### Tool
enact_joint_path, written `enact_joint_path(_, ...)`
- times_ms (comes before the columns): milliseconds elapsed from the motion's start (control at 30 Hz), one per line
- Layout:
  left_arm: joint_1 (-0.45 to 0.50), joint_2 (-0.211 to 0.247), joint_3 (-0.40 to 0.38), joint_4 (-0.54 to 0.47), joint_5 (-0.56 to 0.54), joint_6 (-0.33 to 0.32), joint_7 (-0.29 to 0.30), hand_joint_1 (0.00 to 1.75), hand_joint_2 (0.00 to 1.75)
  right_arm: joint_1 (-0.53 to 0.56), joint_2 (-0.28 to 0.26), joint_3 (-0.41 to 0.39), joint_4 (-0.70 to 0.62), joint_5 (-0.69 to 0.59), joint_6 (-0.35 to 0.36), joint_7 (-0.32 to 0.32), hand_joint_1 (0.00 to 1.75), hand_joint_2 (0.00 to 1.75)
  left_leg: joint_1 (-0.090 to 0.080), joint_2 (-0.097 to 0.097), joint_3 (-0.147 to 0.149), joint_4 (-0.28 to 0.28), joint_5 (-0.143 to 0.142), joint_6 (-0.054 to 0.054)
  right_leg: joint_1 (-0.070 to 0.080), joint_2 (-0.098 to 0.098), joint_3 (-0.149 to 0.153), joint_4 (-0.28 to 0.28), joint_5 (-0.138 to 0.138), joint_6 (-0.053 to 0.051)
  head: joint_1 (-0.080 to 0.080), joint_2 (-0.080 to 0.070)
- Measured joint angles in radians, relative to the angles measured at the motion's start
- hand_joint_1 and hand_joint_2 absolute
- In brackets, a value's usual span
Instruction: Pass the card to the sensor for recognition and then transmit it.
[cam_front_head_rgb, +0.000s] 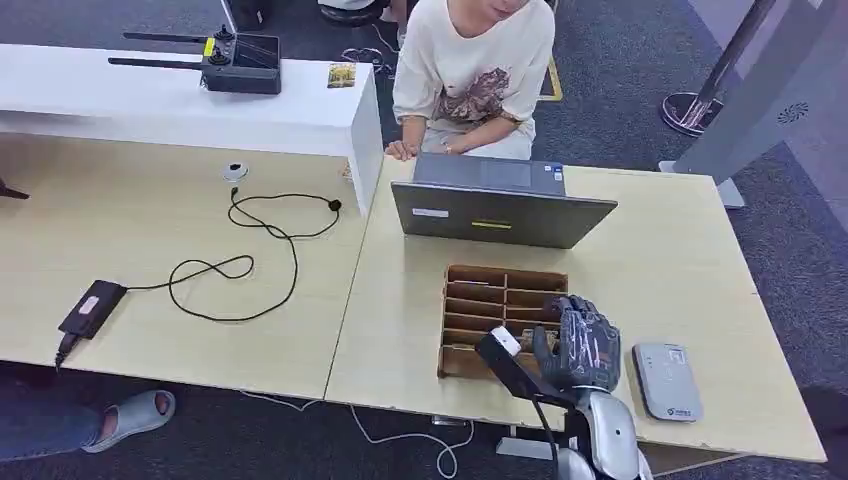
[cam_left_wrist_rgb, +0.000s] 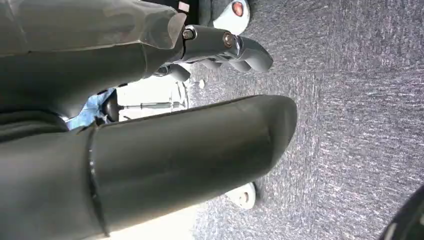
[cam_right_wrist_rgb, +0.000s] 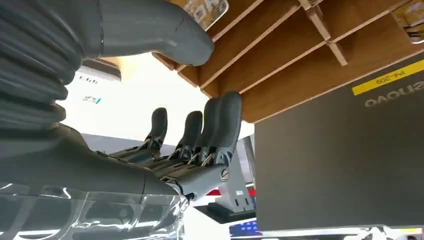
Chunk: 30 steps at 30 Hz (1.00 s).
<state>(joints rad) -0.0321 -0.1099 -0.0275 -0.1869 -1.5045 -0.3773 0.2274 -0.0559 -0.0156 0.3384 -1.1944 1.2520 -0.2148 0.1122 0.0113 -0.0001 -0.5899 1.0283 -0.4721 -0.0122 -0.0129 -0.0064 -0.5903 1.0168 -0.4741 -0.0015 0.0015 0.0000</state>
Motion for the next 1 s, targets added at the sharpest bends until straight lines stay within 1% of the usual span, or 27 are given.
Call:
enact_joint_path(167,0.0,0.0,0.001,0.0,0.0,0.0,0.0,0.0,0.0,-0.012,0.005,0.01,0.016,0.005,0.003,0.002,0.98,1.75,0.0,0.0,0.0,0.0,0.0,0.0,0.0,0.0,0.0,0.0,0.0,0.0,0.0,0.0)
enact_joint_path(233,0.0,0.0,0.001,0.0,0.0,0.0,0.0,0.0,0.0,-0.014,0.006,0.01,0.021,0.006,0.003,0.004,1.05,1.75,0.0,0.0,0.0,0.0,0.0,0.0,0.0,0.0,0.0,0.0,0.0,0.0,0.0,0.0)
enact_joint_path(267,0.0,0.0,0.001,0.0,0.0,0.0,0.0,0.0,0.0,-0.014,0.006,0.01,0.023,0.006,0.002,0.005,1.01,1.75,0.0,0.0,0.0,0.0,0.0,0.0,0.0,0.0,0.0,0.0,0.0,0.0,0.0,0.0)
enact_joint_path(333,0.0,0.0,0.001,0.0,-0.001,0.0,0.0,0.0,0.0,-0.014,0.008,0.01,0.024,0.006,0.002,0.008,1.03,1.75,0.0,0.0,0.0,0.0,0.0,0.0,0.0,0.0,0.0,0.0,0.0,0.0,0.0,0.0)
enact_joint_path(367,0.0,0.0,0.001,0.0,-0.002,0.0,-0.001,0.0,0.0,-0.013,0.008,0.01,0.024,0.006,0.002,0.01,1.01,1.75,0.0,0.0,0.0,0.0,0.0,0.0,0.0,0.0,0.0,0.0,0.0,0.0,0.0,0.0)
enact_joint_path(433,0.0,0.0,0.001,0.0,-0.002,0.0,-0.003,0.0,0.0,-0.011,0.008,0.01,0.023,0.005,0.002,0.013,1.06,1.75,0.0,0.0,0.0,0.0,0.0,0.0,0.0,0.0,0.0,0.0,0.0,0.0,0.0,0.0)
enact_joint_path(533,0.0,0.0,0.001,0.0,-0.002,0.001,-0.005,0.0,0.0,-0.001,0.008,0.01,0.017,0.006,0.002,0.023,0.94,1.75,0.0,0.0,0.0,0.0,0.0,0.0,0.0,0.0,0.0,0.0,0.0,0.0,0.0,0.0)
enact_joint_path(633,0.001,0.0,0.001,0.0,-0.003,0.003,-0.006,0.0,0.0,0.012,0.008,0.009,0.007,0.01,0.003,0.032,0.89,1.75,0.0,0.0,0.0,0.0,0.0,0.0,0.0,0.0,0.0,0.0,0.0,0.0,0.0,0.0)
enact_joint_path(700,0.001,0.0,0.001,0.0,-0.003,0.005,-0.008,0.0,0.0,0.02,0.008,0.008,-0.001,0.011,0.004,0.035,0.93,1.75,0.0,0.0,0.0,0.0,0.0,0.0,0.0,0.0,0.0,0.0,0.0,0.0,0.0,0.0)
enact_joint_path(833,0.001,0.0,0.001,0.0,-0.003,0.006,-0.009,0.0,0.0,0.032,0.008,0.005,-0.013,0.011,0.006,0.035,0.94,1.75,0.0,0.0,0.0,0.0,0.0,0.0,0.0,0.0,0.0,0.0,0.0,0.0,0.0,0.0)
enact_joint_path(867,0.001,0.0,0.001,0.0,-0.003,0.006,-0.009,0.0,0.0,0.034,0.008,0.004,-0.014,0.011,0.006,0.038,0.94,1.75,0.0,0.0,0.0,0.0,0.0,0.0,0.0,0.0,0.0,0.0,0.0,0.0,0.0,0.0)
enact_joint_path(900,0.001,0.0,0.001,0.0,-0.003,0.006,-0.009,0.0,0.0,0.035,0.008,0.003,-0.014,0.011,0.006,0.038,0.89,1.75,0.0,0.0,0.0,0.0,0.0,0.0,0.0,0.0,0.0,0.0,0.0,0.0,0.0,0.0)
enact_joint_path(933,0.001,0.0,0.001,0.0,-0.003,0.006,-0.009,0.0,0.0,0.036,0.008,0.003,-0.014,0.012,0.006,0.038,0.93,1.75,0.0,0.0,0.0,0.0,0.0,0.0,0.0,0.0,0.0,0.0,0.0,0.0,0.0,0.0)
enact_joint_path(967,0.001,0.0,0.001,0.0,-0.003,0.006,-0.009,0.0,0.0,0.037,0.008,0.003,-0.014,0.012,0.007,0.037,0.93,1.75,0.0,0.0,0.0,0.0,0.0,0.0,0.0,0.0,0.0,0.0,0.0,0.0,0.0,0.0)
enact_joint_path(1000,0.001,0.0,0.001,0.0,-0.003,0.006,-0.009,0.0,0.0,0.037,0.008,0.003,-0.014,0.013,0.01,0.037,0.89,1.75,0.0,0.0,0.0,0.0,0.0,0.0,0.0,0.0,0.0,0.0,0.0,0.0,0.0,0.0)
